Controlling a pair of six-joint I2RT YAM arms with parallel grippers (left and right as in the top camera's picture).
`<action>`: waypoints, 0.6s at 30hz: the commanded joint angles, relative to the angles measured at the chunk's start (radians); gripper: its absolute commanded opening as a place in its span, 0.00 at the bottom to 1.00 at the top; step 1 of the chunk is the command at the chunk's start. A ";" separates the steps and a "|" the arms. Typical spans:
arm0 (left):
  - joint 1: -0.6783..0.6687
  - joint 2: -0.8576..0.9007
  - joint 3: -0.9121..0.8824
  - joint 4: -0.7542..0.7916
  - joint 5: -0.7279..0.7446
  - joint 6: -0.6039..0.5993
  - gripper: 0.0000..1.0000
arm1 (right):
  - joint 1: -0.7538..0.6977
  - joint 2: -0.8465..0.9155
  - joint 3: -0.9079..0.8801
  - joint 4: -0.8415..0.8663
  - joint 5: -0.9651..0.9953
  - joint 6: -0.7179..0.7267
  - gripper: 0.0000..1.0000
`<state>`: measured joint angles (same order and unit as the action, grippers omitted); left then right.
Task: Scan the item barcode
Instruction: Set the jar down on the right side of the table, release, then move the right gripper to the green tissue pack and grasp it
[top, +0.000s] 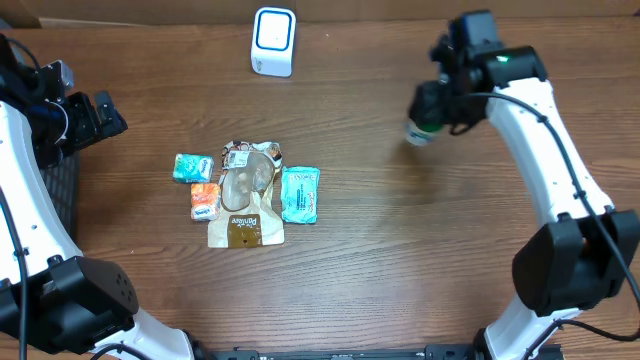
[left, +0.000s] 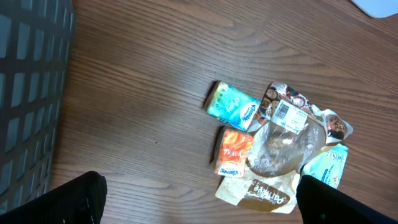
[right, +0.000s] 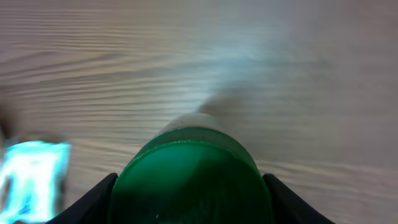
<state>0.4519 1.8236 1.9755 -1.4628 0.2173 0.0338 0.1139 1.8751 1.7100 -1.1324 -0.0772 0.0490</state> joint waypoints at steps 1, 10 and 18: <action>-0.001 0.002 0.002 0.001 0.012 0.019 1.00 | -0.074 -0.014 -0.106 0.068 0.083 0.011 0.17; -0.001 0.002 0.002 0.001 0.012 0.019 1.00 | -0.127 -0.014 -0.283 0.190 0.147 0.011 0.40; -0.001 0.002 0.002 0.001 0.012 0.019 1.00 | -0.127 -0.014 -0.232 0.139 0.145 0.011 0.93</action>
<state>0.4515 1.8236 1.9755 -1.4624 0.2173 0.0338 -0.0071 1.8751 1.4311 -0.9688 0.0597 0.0536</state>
